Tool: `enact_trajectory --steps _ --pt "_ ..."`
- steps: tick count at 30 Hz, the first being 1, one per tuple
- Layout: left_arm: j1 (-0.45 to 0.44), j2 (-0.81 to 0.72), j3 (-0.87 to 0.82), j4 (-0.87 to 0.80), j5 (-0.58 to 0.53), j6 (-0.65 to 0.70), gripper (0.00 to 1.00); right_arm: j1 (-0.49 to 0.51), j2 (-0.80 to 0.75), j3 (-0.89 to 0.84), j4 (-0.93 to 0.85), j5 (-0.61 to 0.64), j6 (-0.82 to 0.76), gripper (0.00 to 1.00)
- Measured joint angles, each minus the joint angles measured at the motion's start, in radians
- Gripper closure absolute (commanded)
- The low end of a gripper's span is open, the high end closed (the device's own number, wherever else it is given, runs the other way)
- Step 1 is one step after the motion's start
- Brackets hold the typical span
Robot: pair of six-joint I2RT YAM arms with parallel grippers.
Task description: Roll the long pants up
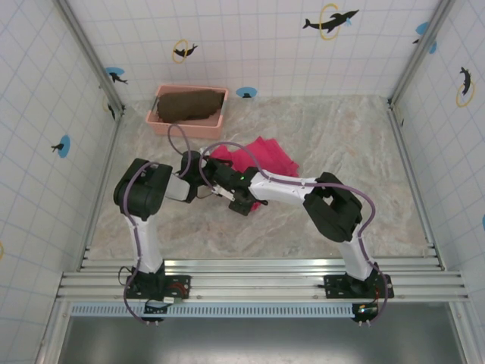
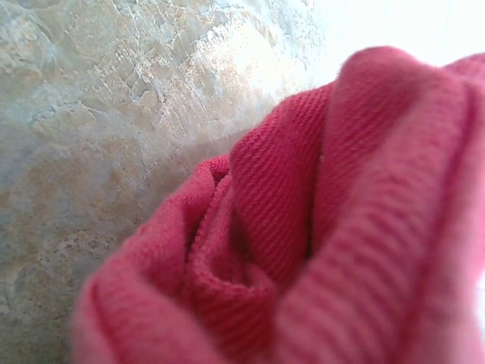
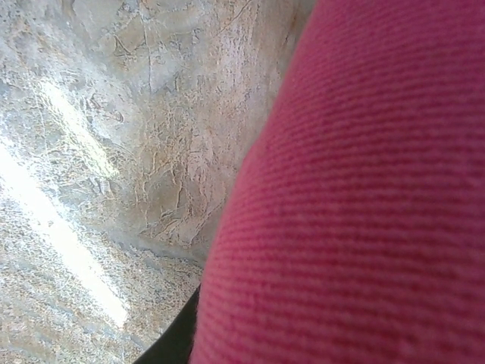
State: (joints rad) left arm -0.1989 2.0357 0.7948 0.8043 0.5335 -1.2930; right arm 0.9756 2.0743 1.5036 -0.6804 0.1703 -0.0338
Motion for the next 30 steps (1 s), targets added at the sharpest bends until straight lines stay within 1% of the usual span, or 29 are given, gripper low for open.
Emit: enact_trajectory --steps 1,2,3,4,7,11,15,20,24,27,30 --pt "0.0 -0.016 0.007 -0.047 -0.008 0.014 1.0 0.0 -0.005 -0.007 0.006 0.0 0.0 0.53" --pt "0.0 -0.034 0.013 -0.093 -0.022 0.024 1.0 0.0 -0.011 -0.017 0.013 -0.006 0.003 0.38" --pt "-0.002 -0.059 0.024 -0.166 -0.048 0.04 1.0 0.003 -0.017 -0.032 0.018 -0.017 0.002 0.16" --pt "-0.004 -0.085 0.034 -0.245 -0.075 0.054 1.0 0.009 -0.021 -0.055 0.021 -0.027 0.002 0.0" --pt "-0.011 -0.153 0.072 -0.474 -0.143 0.085 1.0 0.02 -0.069 -0.111 0.048 -0.022 0.011 0.01" --pt "-0.02 -0.188 0.146 -0.72 -0.198 0.099 1.0 0.024 -0.153 -0.202 0.053 0.043 0.04 0.01" --pt "-0.027 -0.187 0.261 -0.982 -0.242 0.115 1.0 0.022 -0.282 -0.26 0.035 0.135 0.064 0.01" --pt "-0.05 -0.127 0.451 -1.318 -0.295 0.115 1.0 0.039 -0.411 -0.261 0.014 0.217 0.074 0.01" --pt "-0.079 -0.051 0.599 -1.515 -0.343 0.115 1.0 0.077 -0.42 -0.25 -0.006 0.262 0.079 0.01" --pt "-0.108 0.018 0.723 -1.655 -0.398 0.115 1.0 0.117 -0.386 -0.211 -0.03 0.286 0.08 0.01" --pt "-0.134 0.075 0.818 -1.754 -0.454 0.112 1.0 0.161 -0.332 -0.148 -0.06 0.307 0.079 0.01"
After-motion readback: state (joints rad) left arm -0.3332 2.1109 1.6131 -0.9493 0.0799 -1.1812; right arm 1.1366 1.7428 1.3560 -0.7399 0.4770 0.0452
